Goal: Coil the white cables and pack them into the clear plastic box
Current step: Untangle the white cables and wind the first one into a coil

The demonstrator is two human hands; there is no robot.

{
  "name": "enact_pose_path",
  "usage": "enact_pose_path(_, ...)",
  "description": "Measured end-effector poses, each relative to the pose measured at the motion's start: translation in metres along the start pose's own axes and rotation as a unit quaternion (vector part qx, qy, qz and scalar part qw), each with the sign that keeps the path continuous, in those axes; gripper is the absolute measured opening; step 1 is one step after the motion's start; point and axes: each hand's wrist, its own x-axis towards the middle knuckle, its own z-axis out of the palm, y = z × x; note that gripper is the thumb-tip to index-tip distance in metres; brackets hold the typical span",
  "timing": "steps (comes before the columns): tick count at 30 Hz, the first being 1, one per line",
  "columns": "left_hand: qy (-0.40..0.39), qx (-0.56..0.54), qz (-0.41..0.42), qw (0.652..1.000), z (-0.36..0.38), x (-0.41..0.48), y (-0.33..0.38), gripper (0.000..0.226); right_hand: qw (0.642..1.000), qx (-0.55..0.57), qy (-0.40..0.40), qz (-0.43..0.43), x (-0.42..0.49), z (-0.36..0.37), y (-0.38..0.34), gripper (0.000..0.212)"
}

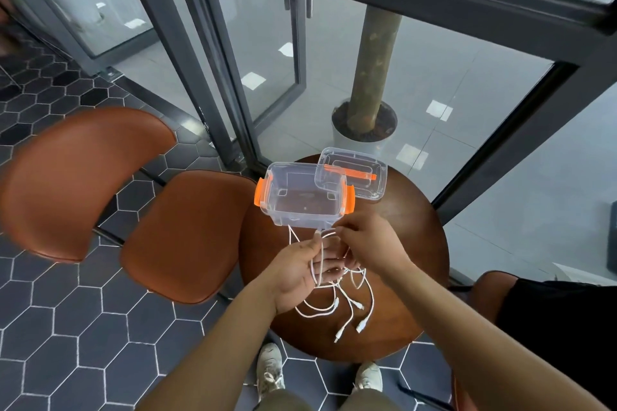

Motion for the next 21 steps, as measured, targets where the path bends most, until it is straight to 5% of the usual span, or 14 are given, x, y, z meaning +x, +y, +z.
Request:
enact_pose_path(6, 0.058, -0.082, 0.015, 0.995, 0.008, 0.004, -0.001, 0.049, 0.994, 0.101, -0.026, 0.008, -0.023, 0.021, 0.004, 0.010)
enact_pose_path(10, 0.088, -0.209, 0.003, 0.974, 0.007, 0.007, 0.002, 0.050, 0.996, 0.054, -0.064, -0.027, -0.039, 0.036, 0.010, 0.039)
enact_pose_path(13, 0.098, -0.257, 0.027, 0.961, 0.007, 0.009, 0.003, 0.048, 0.995, 0.083, -0.049, -0.032, -0.050, 0.042, 0.018, 0.036)
enact_pose_path(16, 0.100, -0.261, 0.058, 0.959, 0.006, 0.010, 0.009, 0.044, 0.993, 0.117, -0.028, -0.003, -0.055, 0.048, 0.032, 0.014)
enact_pose_path(21, 0.092, -0.237, 0.057, 0.965, 0.011, 0.005, 0.013, 0.039, 0.995, 0.014, -0.084, -0.057, -0.041, 0.046, 0.067, 0.025)
